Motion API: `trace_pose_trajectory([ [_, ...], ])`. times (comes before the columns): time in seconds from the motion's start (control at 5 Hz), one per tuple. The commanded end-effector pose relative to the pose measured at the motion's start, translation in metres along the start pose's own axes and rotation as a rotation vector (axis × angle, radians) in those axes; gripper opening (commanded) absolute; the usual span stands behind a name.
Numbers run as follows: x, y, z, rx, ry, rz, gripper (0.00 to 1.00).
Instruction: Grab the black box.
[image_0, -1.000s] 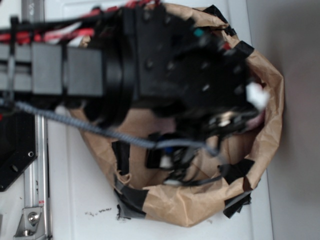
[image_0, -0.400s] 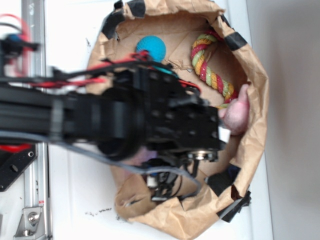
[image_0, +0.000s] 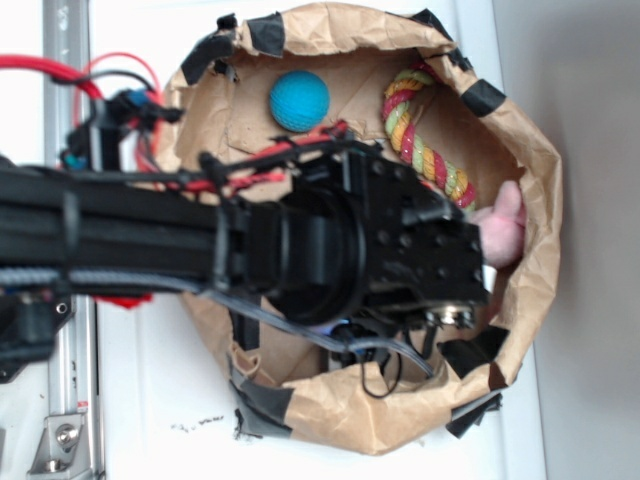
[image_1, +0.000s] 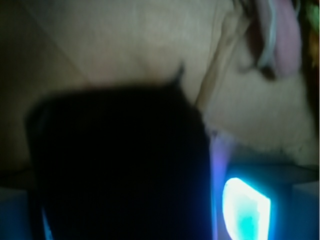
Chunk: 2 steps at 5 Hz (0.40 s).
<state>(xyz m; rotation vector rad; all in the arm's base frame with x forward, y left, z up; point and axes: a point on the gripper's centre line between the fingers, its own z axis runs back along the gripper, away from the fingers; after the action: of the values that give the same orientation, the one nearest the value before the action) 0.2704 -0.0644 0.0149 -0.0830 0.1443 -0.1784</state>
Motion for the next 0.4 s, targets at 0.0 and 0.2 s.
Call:
trace_pose_trajectory([
  [0.0,-0.027,-0.012,0.062,0.097,-0.203,-0.118,0.00],
  [0.2,-0.053,0.007,0.109,0.121,-0.237,-0.057,0.00],
])
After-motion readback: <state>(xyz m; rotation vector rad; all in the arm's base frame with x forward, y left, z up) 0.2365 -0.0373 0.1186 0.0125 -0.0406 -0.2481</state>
